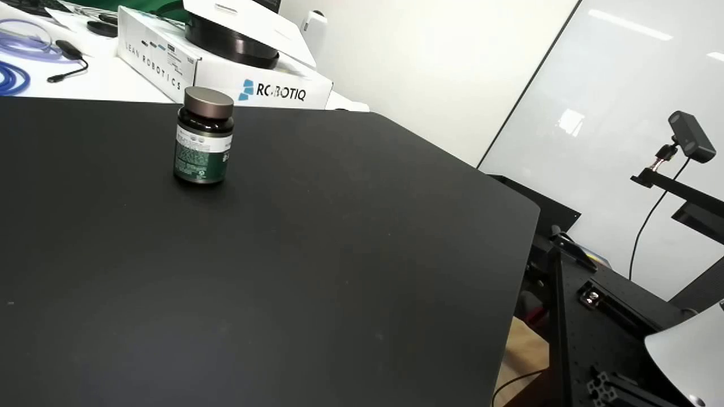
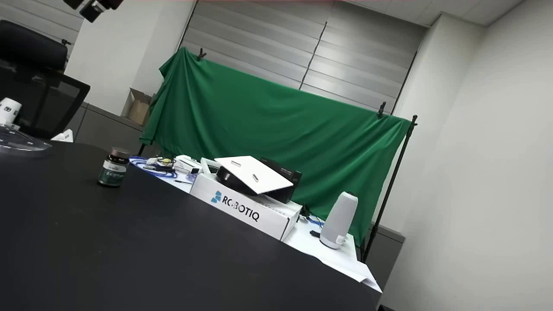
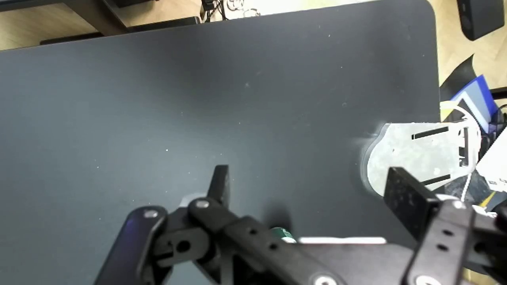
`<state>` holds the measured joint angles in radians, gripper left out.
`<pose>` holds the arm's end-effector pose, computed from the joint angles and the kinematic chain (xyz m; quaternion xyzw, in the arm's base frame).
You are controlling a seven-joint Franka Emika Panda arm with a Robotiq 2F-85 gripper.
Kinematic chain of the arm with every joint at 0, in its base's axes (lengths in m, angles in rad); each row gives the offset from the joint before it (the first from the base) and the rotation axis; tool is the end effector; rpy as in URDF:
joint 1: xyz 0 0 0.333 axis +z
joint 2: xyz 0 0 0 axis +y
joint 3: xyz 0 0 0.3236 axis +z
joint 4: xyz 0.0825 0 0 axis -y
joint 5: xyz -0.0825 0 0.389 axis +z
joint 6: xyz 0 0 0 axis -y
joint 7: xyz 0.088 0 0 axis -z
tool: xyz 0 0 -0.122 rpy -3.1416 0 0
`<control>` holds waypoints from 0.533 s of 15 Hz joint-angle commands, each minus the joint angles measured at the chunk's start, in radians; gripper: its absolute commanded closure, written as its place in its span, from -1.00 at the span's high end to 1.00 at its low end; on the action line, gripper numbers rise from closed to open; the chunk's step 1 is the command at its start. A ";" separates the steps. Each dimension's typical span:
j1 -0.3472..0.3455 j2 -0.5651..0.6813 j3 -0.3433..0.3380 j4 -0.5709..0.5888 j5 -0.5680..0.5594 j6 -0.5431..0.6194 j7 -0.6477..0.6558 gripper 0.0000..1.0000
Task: Move the bottle to the far right of the table
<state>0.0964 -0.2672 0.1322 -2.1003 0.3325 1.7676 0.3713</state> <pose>0.4522 0.1440 0.5213 -0.9828 0.1110 0.0735 0.1280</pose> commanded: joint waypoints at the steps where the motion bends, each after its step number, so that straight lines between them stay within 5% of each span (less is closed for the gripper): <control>1: -0.006 0.008 0.002 0.007 -0.015 0.007 -0.016 1.00; 8: -0.065 0.286 -0.023 0.137 -0.305 0.246 -0.026 1.00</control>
<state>0.0485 -0.1425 0.1236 -2.0756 0.1284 1.9540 0.3426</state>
